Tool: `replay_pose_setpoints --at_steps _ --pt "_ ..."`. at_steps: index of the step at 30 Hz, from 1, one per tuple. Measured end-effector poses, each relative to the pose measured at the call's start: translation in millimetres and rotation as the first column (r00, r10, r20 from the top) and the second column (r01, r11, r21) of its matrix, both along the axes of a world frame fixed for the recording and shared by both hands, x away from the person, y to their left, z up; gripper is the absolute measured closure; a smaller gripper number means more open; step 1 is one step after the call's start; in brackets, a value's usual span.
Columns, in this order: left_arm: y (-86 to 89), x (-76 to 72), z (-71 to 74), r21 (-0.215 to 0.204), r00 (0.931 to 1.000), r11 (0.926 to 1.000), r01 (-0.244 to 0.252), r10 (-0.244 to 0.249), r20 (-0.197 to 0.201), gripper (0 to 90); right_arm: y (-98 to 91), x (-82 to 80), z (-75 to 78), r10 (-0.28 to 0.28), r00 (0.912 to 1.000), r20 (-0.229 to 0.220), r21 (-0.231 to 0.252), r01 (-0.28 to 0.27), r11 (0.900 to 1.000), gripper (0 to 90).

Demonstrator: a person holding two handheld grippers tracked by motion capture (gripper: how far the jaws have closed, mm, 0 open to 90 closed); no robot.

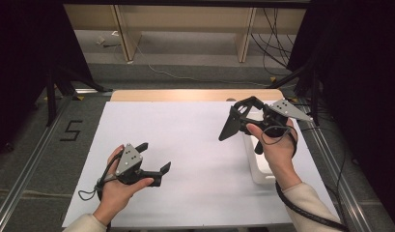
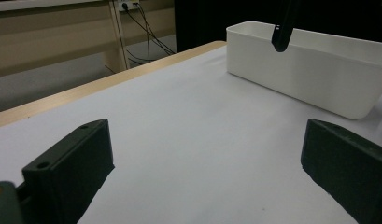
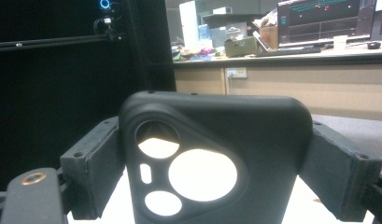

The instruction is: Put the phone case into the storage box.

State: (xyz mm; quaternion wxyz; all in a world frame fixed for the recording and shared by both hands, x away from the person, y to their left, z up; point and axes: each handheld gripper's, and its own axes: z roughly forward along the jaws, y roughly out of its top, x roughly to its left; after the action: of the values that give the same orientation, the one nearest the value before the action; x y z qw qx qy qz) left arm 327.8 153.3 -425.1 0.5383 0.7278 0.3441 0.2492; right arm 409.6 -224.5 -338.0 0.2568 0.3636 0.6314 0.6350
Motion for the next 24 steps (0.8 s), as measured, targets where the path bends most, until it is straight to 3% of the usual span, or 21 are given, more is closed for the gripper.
replay_pose_setpoints --at_steps 24 --pt "1.2 0.6 0.5 -0.010 1.0000 0.9999 -0.009 0.009 0.003 2.1 -17.2 2.6 7.0 -0.051 0.9986 0.014 0.031 0.051 0.9983 15.1"
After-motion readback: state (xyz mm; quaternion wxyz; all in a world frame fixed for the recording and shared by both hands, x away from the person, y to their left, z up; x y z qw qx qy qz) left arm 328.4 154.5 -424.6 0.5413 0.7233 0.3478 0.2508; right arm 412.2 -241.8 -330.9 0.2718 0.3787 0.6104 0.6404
